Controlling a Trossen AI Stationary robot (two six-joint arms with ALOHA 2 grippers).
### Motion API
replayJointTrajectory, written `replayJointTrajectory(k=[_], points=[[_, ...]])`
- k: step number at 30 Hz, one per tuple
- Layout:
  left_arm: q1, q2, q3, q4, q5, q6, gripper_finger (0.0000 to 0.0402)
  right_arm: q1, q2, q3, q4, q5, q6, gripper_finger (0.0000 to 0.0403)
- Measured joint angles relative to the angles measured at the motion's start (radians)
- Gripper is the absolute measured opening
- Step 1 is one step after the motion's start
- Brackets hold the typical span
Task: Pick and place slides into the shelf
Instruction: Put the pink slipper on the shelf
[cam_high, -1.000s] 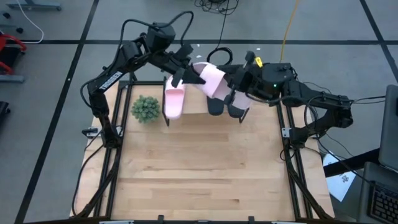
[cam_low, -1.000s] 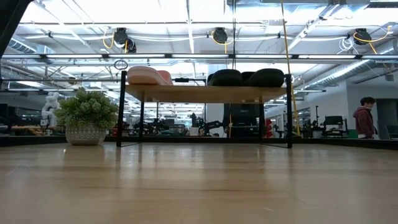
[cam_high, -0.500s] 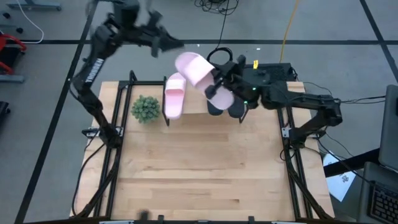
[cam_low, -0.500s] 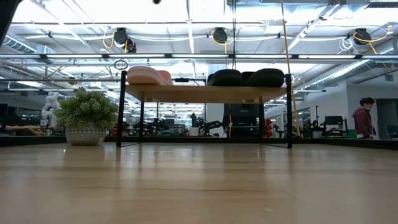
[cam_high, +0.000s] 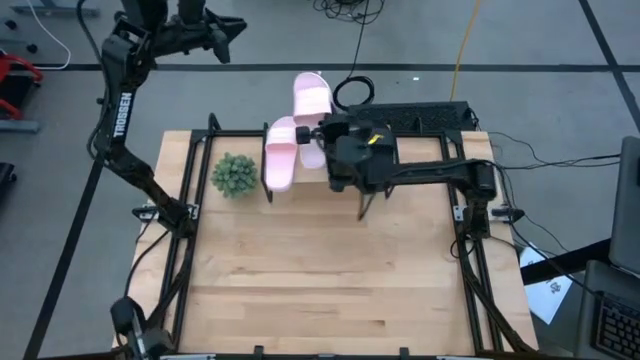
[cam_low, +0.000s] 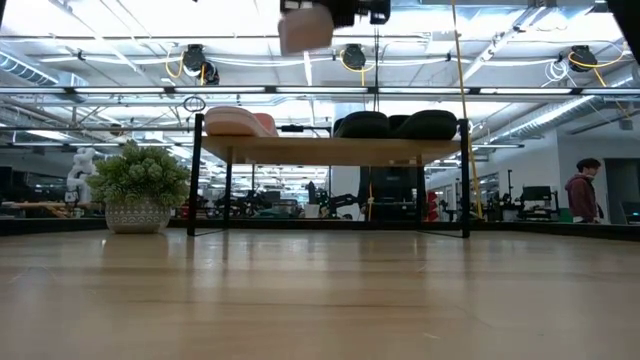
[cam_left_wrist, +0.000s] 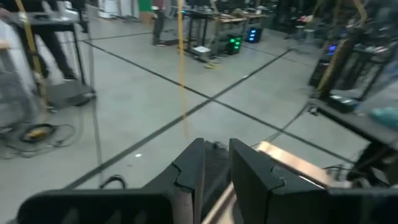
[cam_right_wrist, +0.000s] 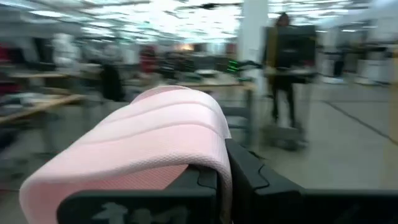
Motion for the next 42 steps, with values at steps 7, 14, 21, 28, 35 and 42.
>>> replayJointTrajectory(k=[7,14,21,28,35,42], points=[[0.028,0.004,0.000,0.002,-0.068,0.056,0.0074,0.019,0.056,0.000,0.051,0.093,0.060,0.0001],[0.029,0.006,0.000,0.011,-0.106,0.063,0.0074,0.048,0.056,0.000,0.023,0.134,0.070,0.0000],[0.029,0.006,0.000,0.019,-0.106,0.063,0.0074,0.057,0.076,0.000,-0.128,0.088,0.257,0.0000],[0.029,0.006,0.000,0.018,-0.106,0.062,0.0074,0.031,0.092,0.000,-0.250,0.020,0.406,0.0000],[0.029,0.006,0.000,0.017,-0.105,0.059,0.0074,0.010,0.092,0.000,-0.435,-0.038,0.636,0.0000],[0.029,0.006,0.000,0.017,-0.105,0.059,0.0074,0.001,0.092,0.000,-0.517,-0.038,0.697,0.0000]])
